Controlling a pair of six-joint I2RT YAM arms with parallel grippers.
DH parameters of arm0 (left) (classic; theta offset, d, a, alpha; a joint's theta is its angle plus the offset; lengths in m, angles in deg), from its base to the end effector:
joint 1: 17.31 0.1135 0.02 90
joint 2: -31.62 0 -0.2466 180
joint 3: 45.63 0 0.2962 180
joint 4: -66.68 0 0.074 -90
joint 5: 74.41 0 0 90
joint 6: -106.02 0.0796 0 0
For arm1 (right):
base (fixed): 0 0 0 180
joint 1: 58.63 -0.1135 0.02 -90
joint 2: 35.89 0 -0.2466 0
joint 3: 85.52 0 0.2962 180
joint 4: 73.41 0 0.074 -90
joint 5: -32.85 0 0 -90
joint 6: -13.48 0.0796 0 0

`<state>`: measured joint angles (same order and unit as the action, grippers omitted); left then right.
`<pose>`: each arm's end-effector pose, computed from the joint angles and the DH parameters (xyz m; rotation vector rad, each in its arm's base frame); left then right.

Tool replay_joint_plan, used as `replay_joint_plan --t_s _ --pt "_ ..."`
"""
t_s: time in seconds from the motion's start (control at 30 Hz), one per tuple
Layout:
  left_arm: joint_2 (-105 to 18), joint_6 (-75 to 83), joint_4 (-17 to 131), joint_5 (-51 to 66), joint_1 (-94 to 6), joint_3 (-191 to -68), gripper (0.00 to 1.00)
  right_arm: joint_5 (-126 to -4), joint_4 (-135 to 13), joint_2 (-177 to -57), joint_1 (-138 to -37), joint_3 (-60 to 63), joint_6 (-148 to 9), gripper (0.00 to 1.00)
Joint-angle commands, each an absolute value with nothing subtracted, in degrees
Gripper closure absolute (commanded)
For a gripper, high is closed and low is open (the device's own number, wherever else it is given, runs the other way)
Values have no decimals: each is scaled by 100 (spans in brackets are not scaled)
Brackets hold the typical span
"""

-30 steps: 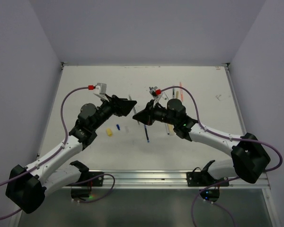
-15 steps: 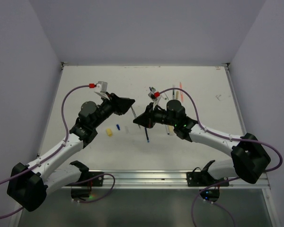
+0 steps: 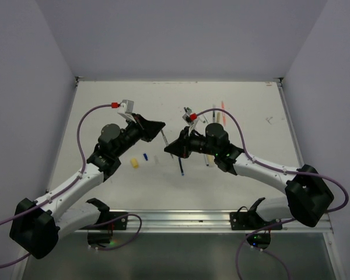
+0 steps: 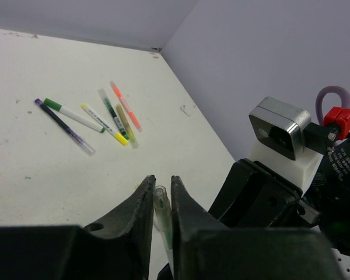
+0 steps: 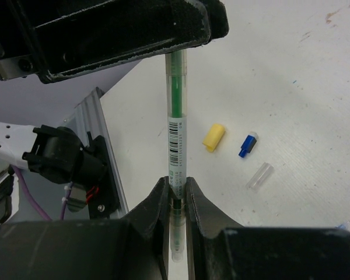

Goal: Open the pen caps

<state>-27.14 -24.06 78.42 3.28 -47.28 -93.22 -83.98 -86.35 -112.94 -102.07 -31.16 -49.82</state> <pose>0.2813 -0.1818 0.2685 0.0340 1.6757 -1.1130 0.2519 0.2880 0.2150 -0.6448 1.7972 1.2719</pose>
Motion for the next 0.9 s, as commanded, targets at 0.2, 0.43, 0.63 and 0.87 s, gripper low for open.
replay_joint_plan --t_s 0.2,0.43,0.63,0.87 --pt "-2437 -2353 7952 1241 -4684 -9599 100 -8194 -8107 -10910 -10204 -3349 -5445 100" --pt "-2261 -2467 8057 2918 -4807 -9669 100 -7228 -7124 -10760 -10459 -3481 -5727 100" --pt "-2357 -2546 8110 4123 -4877 -9898 100 -6366 -6613 -10857 -10714 -3428 -5683 100" --pt "-2726 -2266 7927 4047 -4886 -10415 100 -6453 -6814 -10989 -10767 -3542 -5210 100"
